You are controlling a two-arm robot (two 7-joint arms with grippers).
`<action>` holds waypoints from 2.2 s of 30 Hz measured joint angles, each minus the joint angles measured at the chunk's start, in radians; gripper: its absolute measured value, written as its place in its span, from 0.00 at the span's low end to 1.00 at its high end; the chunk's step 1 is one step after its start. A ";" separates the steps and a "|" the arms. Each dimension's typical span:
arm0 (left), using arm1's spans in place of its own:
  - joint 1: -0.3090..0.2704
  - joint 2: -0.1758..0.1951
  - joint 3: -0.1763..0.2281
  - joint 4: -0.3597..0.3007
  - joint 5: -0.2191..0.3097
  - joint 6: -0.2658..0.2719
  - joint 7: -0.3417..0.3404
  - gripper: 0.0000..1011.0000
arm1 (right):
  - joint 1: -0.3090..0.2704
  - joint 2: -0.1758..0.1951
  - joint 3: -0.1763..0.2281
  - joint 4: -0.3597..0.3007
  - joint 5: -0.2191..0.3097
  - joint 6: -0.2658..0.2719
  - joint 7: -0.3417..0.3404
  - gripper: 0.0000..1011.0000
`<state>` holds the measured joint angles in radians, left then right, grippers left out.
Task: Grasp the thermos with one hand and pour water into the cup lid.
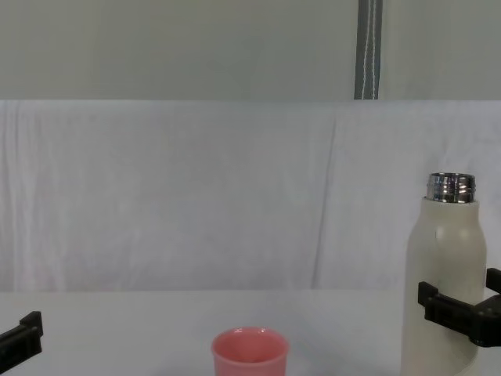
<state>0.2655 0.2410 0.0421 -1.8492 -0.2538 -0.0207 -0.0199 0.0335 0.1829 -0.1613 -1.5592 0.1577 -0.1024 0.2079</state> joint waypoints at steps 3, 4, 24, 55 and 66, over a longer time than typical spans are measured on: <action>0.000 0.000 0.000 0.000 0.000 0.000 0.000 0.99 | -0.008 0.003 0.003 -0.010 0.000 0.002 -0.001 0.99; 0.000 0.000 0.000 0.000 0.000 0.000 0.000 0.99 | -0.010 0.004 0.004 -0.013 0.000 0.004 -0.001 0.99; 0.000 0.000 0.000 0.000 0.000 0.000 0.000 0.99 | -0.100 0.023 0.013 -0.085 -0.021 -0.012 -0.008 0.99; 0.000 0.000 0.000 0.000 0.000 0.000 0.000 0.99 | -0.174 0.003 -0.081 -0.086 -0.042 -0.046 0.028 0.99; 0.000 0.000 0.000 0.000 0.000 0.000 0.000 0.99 | -0.164 -0.001 -0.103 -0.062 -0.034 -0.039 0.038 0.99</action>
<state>0.2655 0.2409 0.0421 -1.8492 -0.2539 -0.0208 -0.0199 -0.1300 0.1817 -0.2642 -1.6212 0.1239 -0.1415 0.2461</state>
